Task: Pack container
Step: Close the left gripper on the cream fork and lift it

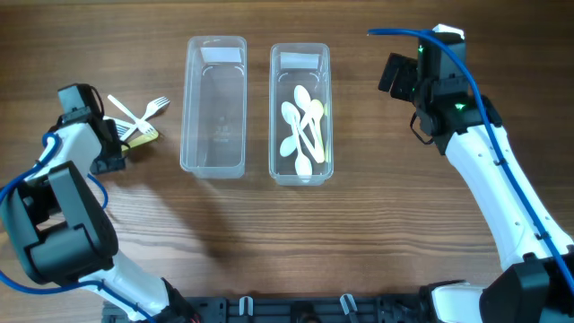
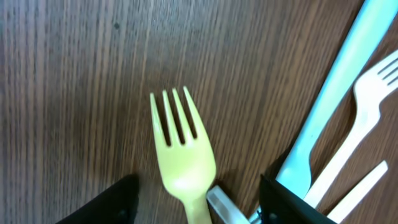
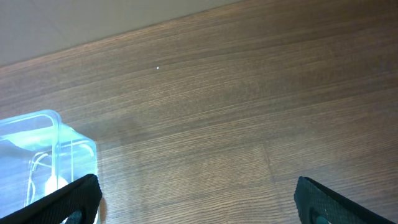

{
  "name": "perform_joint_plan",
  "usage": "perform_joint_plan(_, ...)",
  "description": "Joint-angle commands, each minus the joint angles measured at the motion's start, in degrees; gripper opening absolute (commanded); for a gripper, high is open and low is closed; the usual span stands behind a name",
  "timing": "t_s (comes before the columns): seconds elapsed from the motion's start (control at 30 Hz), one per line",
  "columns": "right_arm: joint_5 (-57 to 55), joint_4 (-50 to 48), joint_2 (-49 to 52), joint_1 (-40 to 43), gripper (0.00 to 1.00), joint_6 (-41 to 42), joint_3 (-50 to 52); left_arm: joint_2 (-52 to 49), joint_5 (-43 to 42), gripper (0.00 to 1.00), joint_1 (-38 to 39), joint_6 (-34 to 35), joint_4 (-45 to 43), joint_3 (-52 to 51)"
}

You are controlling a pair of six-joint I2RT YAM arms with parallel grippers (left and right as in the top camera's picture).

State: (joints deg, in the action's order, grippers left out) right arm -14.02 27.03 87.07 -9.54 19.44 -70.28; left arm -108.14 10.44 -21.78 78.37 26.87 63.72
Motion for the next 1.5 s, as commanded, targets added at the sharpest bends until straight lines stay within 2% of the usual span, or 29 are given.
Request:
perform_joint_plan(0.0, -1.0, 0.0, 0.1, 0.2, 1.0, 0.1, -0.3, -3.3, 0.1, 0.61, -2.1, 0.1, 0.3, -1.2)
perform_joint_plan(0.27, -1.0, 0.0, 0.1, 0.2, 1.0, 0.1, -0.3, -7.3, -2.4, 0.56, -2.3, 0.1, 1.2, -1.2)
perform_joint_plan(0.37, -1.0, 0.0, 0.1, 0.2, 1.0, 0.1, -0.3, -8.9, -2.5, 0.46, -2.2, 0.1, 0.6, -1.2)
perform_joint_plan(0.53, -1.0, 0.0, 0.1, 0.2, 1.0, 0.1, -0.3, -9.4, -2.4, 0.47, -2.2, 0.0, 0.1, -1.2)
perform_joint_plan(0.57, -1.0, 0.0, 0.1, 0.2, 1.0, 0.1, -0.3, -9.5, -2.4, 0.44, -2.2, -0.1, 0.1, -1.2)
perform_joint_plan(0.63, -1.0, 0.0, 0.1, 0.2, 1.0, 0.1, -0.3, -9.8, -2.5, 0.32, -2.2, -0.2, 0.9, -1.2)
perform_joint_plan(0.67, -1.0, 0.0, 0.1, 0.2, 1.0, 0.1, -0.3, -9.8, -2.4, 0.3, -2.2, -0.2, 1.2, -1.2)
perform_joint_plan(0.9, -1.0, 0.0, 0.1, 0.2, 1.0, 0.1, -0.3, -9.2, -3.4, 0.23, -2.3, -0.2, 2.1, -1.0)
perform_joint_plan(1.1, -1.0, 0.0, 0.1, 0.2, 1.0, 0.1, -0.3, 0.8, -3.5, 0.23, -3.7, -0.2, 4.3, -1.0)
perform_joint_plan(1.23, -1.0, 0.0, 0.1, 0.2, 1.0, 0.1, -0.3, 11.9, -3.3, 0.04, -3.8, -0.2, 7.3, -1.0)
perform_joint_plan(1.43, -1.0, 0.0, 0.1, 0.2, 0.99, 0.1, -0.3, 22.3, -3.3, 0.04, -3.8, -2.8, 8.5, -1.0)
perform_joint_plan(1.47, -1.0, 0.0, 0.1, 0.2, 1.0, 0.1, -0.3, 23.3, -3.3, 0.3, -3.7, -6.4, 8.8, -1.0)
